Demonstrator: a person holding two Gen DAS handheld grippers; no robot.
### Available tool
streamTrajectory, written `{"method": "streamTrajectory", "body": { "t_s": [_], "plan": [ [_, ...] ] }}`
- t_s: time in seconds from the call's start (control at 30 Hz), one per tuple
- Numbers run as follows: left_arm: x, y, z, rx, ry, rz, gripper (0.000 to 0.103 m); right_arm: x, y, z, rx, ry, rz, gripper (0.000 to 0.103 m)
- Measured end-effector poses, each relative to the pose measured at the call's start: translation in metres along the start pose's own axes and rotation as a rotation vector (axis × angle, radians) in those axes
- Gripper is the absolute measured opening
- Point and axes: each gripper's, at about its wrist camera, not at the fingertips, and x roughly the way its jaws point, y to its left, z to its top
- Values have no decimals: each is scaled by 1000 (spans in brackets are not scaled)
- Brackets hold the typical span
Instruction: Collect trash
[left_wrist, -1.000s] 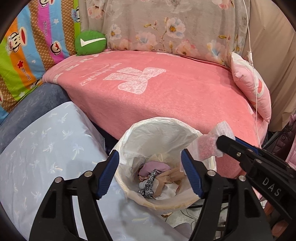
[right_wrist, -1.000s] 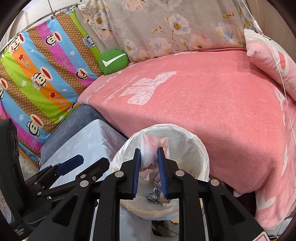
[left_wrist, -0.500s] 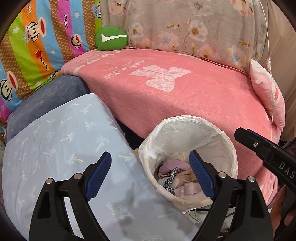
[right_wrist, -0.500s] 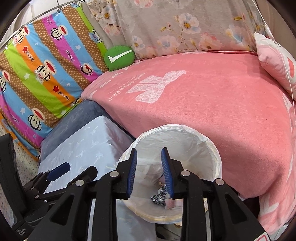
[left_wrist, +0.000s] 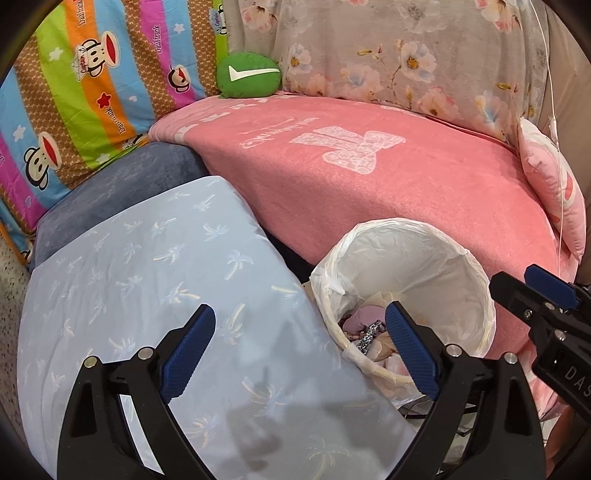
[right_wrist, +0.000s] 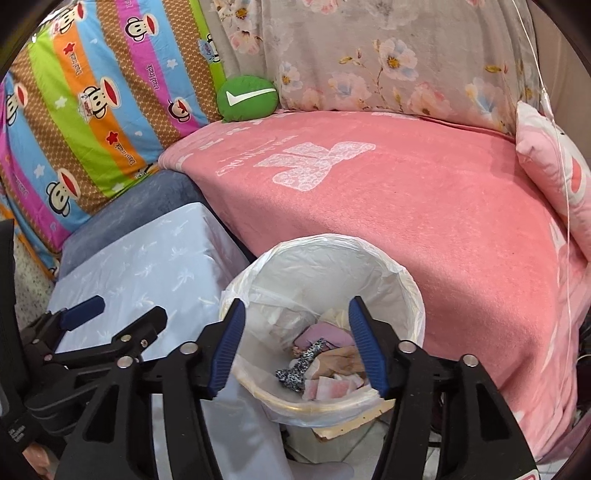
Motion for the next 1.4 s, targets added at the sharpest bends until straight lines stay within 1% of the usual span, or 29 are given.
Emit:
{"method": "streamTrajectory", "body": {
  "t_s": [0.1, 0.27, 0.43, 0.63, 0.67, 0.7, 0.8, 0.97, 1.13, 1.23, 1.4],
  "plan": [
    [-4, 2, -3, -4, -3, 13, 91, -4, 1, -4, -9, 0, -20, 68],
    [-11, 3, -7, -10, -11, 3, 92, -8, 2, -10, -9, 19, -38, 74],
    [-13, 3, -9, -9, -14, 16, 92, -12, 3, -14, -16, 12, -57, 85],
    [-16, 6, -13, -19, -8, 21, 93, -14, 3, -15, -23, 6, -67, 88],
    [-16, 6, -14, -20, -7, 22, 93, -14, 3, -15, -26, 5, -68, 91],
    [-16, 7, -14, -21, -7, 25, 93, -14, 3, -16, -28, 2, -71, 98],
    [-16, 6, -15, -23, -6, 35, 95, -16, 1, -17, -30, -5, -72, 98],
    [-17, 5, -17, -17, -6, 50, 96, -18, -2, -20, -22, -12, -76, 98],
    [-16, 8, -17, -33, 0, 64, 96, -24, -5, -20, -20, -21, -97, 98],
    [-17, 9, -19, -41, -4, 72, 96, -26, -5, -21, -32, -19, -118, 98],
    [-18, 8, -19, -43, -5, 76, 96, -25, -6, -27, -43, -4, -128, 98]
  ]
}}
